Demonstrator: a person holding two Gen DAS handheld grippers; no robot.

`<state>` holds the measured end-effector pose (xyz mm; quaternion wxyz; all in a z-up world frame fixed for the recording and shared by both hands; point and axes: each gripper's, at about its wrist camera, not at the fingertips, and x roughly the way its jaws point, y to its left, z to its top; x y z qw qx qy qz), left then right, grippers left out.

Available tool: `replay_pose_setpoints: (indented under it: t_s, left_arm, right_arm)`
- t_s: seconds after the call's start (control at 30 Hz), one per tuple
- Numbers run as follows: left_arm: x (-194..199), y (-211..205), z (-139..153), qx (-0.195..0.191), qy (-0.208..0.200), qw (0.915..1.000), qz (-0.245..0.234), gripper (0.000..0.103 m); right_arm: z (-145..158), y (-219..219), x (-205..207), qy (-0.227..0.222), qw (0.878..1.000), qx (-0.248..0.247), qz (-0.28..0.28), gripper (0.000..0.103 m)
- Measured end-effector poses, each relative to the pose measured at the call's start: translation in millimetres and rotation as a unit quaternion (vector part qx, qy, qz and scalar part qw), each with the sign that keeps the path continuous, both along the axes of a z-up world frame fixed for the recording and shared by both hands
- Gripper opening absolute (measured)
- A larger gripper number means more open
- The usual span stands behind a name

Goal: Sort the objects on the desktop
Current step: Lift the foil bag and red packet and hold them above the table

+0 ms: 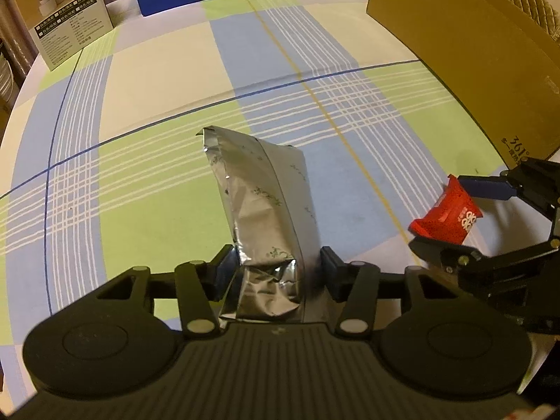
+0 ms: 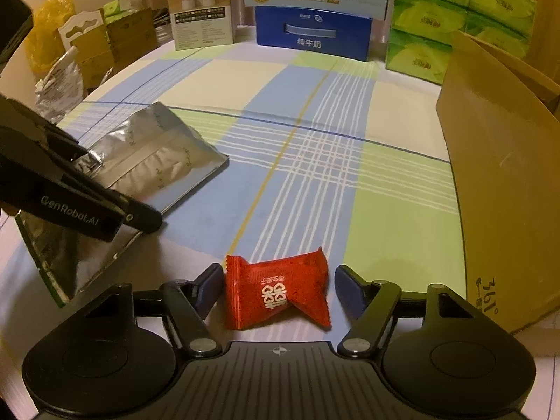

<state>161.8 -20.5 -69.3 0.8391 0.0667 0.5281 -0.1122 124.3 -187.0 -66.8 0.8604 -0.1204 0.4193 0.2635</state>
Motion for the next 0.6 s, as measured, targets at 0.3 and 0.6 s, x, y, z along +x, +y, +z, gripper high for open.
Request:
replay_pose_setpoints:
  t_s: [0.3,0.6]
  left_arm:
    - [1.2,1.2,-1.1,0.004,-0.002,1.0000,0.007,0.058]
    - [0.9,-0.4,2.8,-0.005,0.000,1.0000,0.006,0.039]
  right_arm:
    - [1.8,5.2,-3.5,-0.004,1.000,-0.003,0.010,0.050]
    - [6.7,3.8,-2.2,-0.005,1.000,0.010,0.000,0.040]
